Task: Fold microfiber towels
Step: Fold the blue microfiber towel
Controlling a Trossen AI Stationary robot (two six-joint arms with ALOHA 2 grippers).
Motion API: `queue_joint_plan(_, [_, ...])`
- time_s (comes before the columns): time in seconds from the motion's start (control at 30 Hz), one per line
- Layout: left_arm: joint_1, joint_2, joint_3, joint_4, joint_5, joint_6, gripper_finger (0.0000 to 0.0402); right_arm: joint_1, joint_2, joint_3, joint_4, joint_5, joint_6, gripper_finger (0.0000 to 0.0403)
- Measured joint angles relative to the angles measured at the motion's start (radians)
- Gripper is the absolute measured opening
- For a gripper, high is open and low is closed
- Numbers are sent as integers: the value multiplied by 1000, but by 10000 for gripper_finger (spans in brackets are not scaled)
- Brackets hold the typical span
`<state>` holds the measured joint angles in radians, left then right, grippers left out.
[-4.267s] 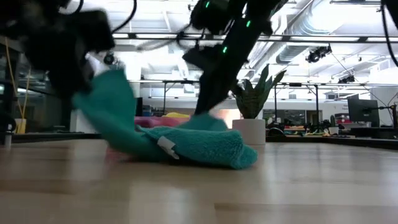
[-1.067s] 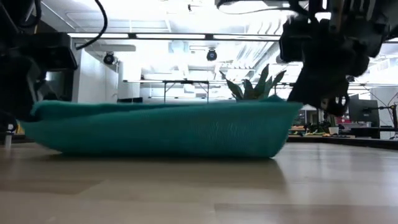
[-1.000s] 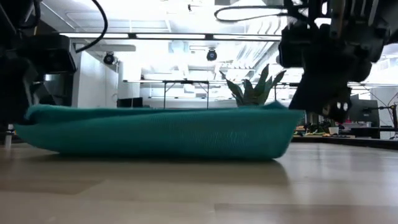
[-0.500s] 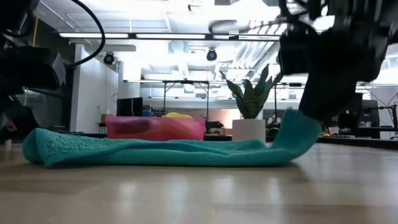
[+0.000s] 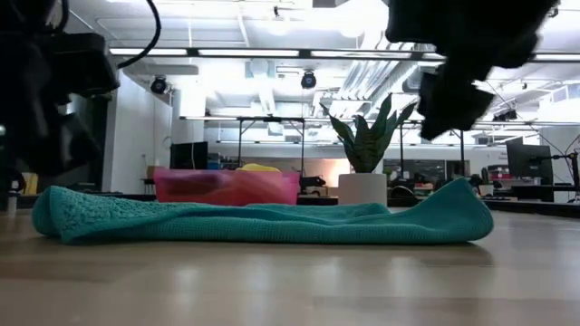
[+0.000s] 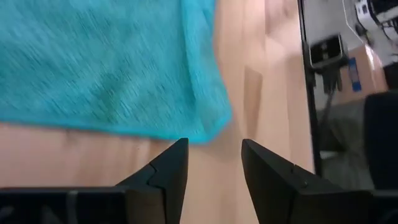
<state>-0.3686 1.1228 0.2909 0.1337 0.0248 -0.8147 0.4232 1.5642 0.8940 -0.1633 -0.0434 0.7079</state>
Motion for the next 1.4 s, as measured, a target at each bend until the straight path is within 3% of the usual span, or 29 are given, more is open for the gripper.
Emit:
queue_joint_plan(0.4, [120,-9,1,-1,-123,204,140,-74,0,21,-88,229,-59,211])
queue_joint_plan(0.9, [166,-9,1,-1,-243,315,137,-109,0,-14,-40,283,25,211])
queue_joint_plan(1.03, [166,-9,1,-1,-246,367,106,-116,0,-14,-11,299,25,208])
queue_joint_plan(1.23, [166,23,2,5,-279,363,11,-134,54,-14,110,322,25,184])
queue_joint_plan(1.4, [166,98,2,123,-298,321,7,-137,164,-11,301,273,44,105])
